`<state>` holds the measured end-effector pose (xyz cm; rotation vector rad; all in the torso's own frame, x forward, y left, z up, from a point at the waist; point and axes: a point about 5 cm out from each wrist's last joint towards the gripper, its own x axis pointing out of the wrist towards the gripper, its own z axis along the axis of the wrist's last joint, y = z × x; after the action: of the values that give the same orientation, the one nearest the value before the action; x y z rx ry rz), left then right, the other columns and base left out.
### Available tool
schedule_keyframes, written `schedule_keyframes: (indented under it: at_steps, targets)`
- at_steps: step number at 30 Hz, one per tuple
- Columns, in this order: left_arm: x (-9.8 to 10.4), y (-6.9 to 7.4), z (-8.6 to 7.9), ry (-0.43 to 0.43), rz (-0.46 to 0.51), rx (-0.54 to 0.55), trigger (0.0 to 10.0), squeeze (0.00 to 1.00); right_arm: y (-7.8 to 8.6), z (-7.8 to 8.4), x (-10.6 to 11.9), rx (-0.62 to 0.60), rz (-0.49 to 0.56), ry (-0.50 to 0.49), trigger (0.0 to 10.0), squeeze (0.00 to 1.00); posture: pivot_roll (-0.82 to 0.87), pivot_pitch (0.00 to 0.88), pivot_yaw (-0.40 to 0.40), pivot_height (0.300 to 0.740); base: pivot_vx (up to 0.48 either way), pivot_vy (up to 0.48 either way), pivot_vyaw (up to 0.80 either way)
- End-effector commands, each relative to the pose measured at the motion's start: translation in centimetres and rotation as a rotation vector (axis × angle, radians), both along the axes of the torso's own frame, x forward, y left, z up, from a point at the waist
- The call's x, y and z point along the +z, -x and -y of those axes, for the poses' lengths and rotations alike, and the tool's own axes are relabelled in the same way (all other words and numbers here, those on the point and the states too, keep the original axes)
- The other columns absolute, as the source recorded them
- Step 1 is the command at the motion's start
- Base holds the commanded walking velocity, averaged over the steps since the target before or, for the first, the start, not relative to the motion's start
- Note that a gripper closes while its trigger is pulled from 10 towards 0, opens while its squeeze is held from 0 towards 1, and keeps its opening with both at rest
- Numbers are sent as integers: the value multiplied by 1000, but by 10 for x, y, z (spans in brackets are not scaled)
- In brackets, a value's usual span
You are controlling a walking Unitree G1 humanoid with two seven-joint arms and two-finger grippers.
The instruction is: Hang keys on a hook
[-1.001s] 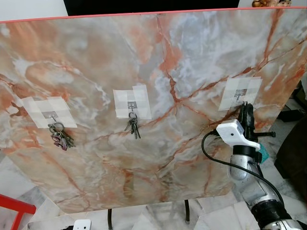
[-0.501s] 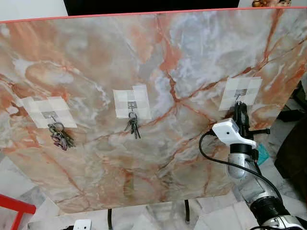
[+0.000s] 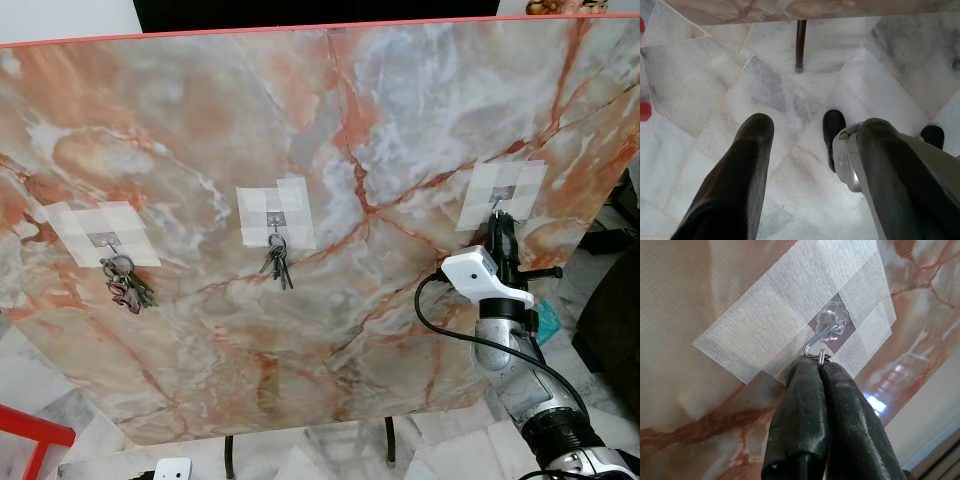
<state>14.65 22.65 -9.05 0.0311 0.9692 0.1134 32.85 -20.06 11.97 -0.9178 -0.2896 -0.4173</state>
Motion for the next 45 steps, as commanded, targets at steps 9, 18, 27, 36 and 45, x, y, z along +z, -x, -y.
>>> schedule_keyframes:
  at_steps: [9, 18, 27, 36, 45]
  targets:
    - [-1, 2, 1, 6, -2, 15, 10000, 0, -4, 1, 2, 3, -32, 42, 10000, 0, -44, 0, 5, 740, 0, 0, 0]
    - [-1, 2, 0, 3, -2, 16, 10000, 0, -5, 0, 1, 14, -39, 35, 10000, 0, -42, 0, 3, 740, 0, 0, 0]
    - [-1, 2, 1, 9, 0, 19, 10000, 0, -2, 0, 2, 14, -17, 7, 10000, 1000, -41, 0, 2, 740, 0, 0, 0]
    - [-1, 2, 2, 12, 0, 14, 10000, 0, 16, 6, -12, 26, -60, -42, 10000, 1000, -48, 0, 2, 740, 0, 0, 0]
    - [0, 0, 2, 10, 4, 13, 10000, 0, 48, 2, -77, 21, -364, -503, 10000, 0, -48, 0, 1, 740, 0, 0, 0]
